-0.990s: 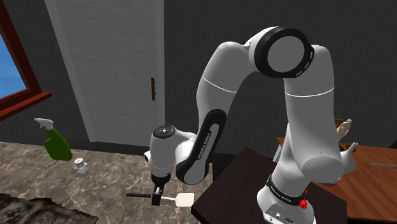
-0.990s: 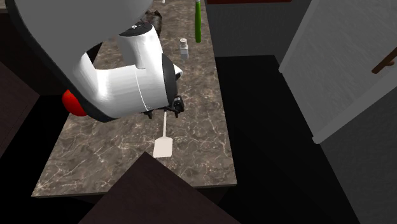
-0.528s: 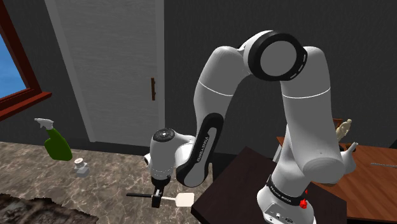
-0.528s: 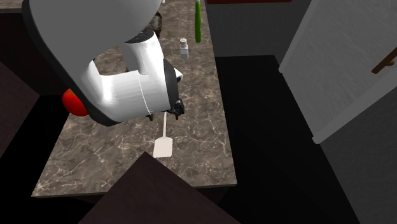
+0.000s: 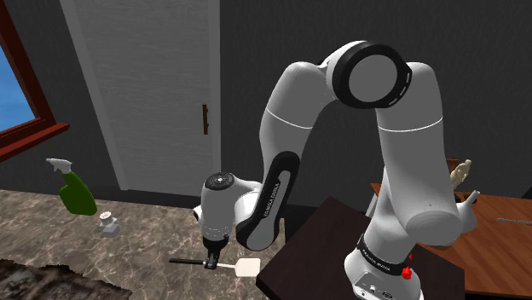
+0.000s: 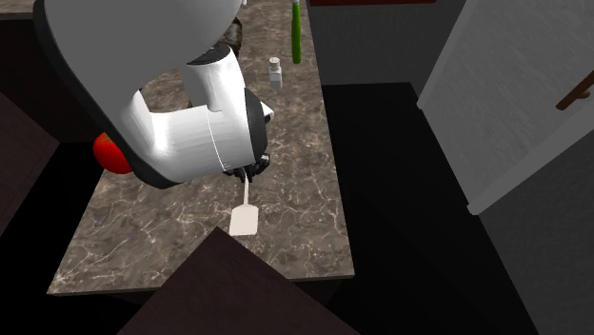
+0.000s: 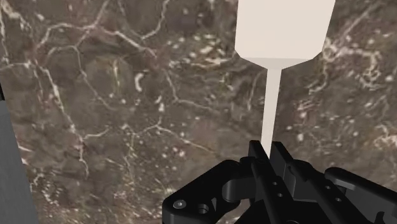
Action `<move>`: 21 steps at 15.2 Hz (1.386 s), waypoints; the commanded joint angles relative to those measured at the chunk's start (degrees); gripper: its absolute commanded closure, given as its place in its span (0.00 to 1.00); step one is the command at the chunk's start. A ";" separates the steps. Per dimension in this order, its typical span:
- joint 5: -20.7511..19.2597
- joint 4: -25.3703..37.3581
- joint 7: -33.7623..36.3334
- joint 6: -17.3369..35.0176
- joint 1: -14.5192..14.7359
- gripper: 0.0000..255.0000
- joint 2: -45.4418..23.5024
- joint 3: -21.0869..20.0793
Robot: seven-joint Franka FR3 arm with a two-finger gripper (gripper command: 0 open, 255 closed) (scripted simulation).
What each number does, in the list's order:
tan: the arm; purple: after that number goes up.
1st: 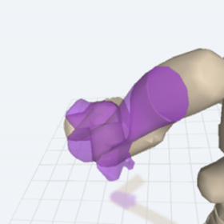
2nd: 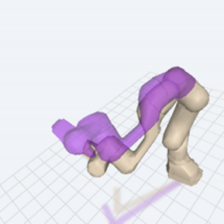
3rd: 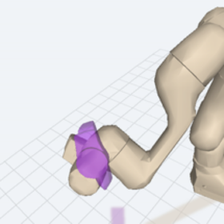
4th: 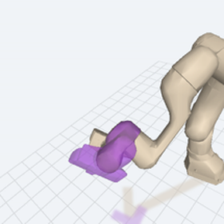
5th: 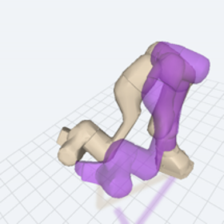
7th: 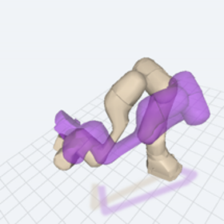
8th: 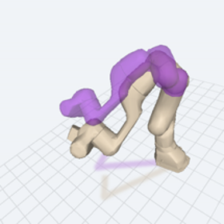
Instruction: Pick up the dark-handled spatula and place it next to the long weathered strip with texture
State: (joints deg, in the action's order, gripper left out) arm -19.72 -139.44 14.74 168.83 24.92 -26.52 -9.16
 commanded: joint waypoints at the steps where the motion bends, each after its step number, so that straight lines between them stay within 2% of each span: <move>1: 0.00 0.00 0.00 0.00 0.00 1.00 0.00 0.00; 4: 0.00 0.00 0.00 0.00 0.00 1.00 0.00 0.00; 9: 2.21 -1.33 -1.84 -3.19 -2.53 1.00 4.36 -3.04; 21: 10.20 -3.14 -7.87 -11.42 -7.41 1.00 14.61 -9.52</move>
State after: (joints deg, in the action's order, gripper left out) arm -10.29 -142.49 7.34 158.20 17.76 -12.82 -18.19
